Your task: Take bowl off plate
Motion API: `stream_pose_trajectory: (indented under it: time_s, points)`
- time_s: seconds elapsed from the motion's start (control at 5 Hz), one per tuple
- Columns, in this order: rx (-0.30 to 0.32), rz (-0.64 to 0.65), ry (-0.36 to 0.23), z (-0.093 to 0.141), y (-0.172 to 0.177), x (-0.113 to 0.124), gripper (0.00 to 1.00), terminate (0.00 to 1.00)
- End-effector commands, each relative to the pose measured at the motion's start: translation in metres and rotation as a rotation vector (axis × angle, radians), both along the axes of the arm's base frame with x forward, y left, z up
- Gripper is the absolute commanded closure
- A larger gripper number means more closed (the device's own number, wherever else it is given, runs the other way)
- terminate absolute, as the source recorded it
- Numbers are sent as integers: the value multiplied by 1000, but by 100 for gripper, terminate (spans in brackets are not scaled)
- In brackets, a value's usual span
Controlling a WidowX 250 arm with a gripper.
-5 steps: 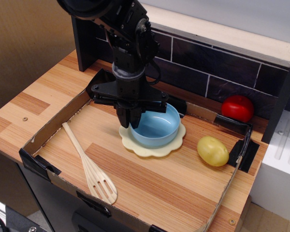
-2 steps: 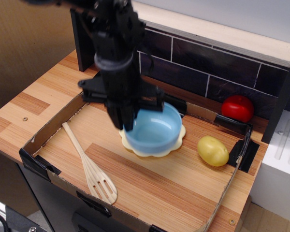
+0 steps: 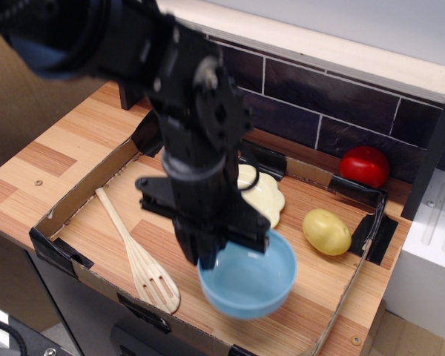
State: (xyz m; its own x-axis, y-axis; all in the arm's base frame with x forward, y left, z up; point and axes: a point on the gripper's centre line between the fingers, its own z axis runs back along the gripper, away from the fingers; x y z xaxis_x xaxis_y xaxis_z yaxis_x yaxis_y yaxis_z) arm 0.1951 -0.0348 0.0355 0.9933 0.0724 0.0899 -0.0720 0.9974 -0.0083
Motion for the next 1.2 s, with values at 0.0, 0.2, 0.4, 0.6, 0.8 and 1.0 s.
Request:
stream_pose_trajectory:
  time_s: [0.0,0.2,0.4,0.6,0.8,1.0]
  points:
    - [33,-3,-24,-14,0,6,100,0]
    - [30,9,-34,-18,-2,6,0,0]
    - [11,0,-56,-7,-2,6,0,0]
    - [6,15,-75,14,3,9,0,0]
    - [15,48,-136,41,10,12,0,0]
    - [15,48,-136,41,10,12,0,0]
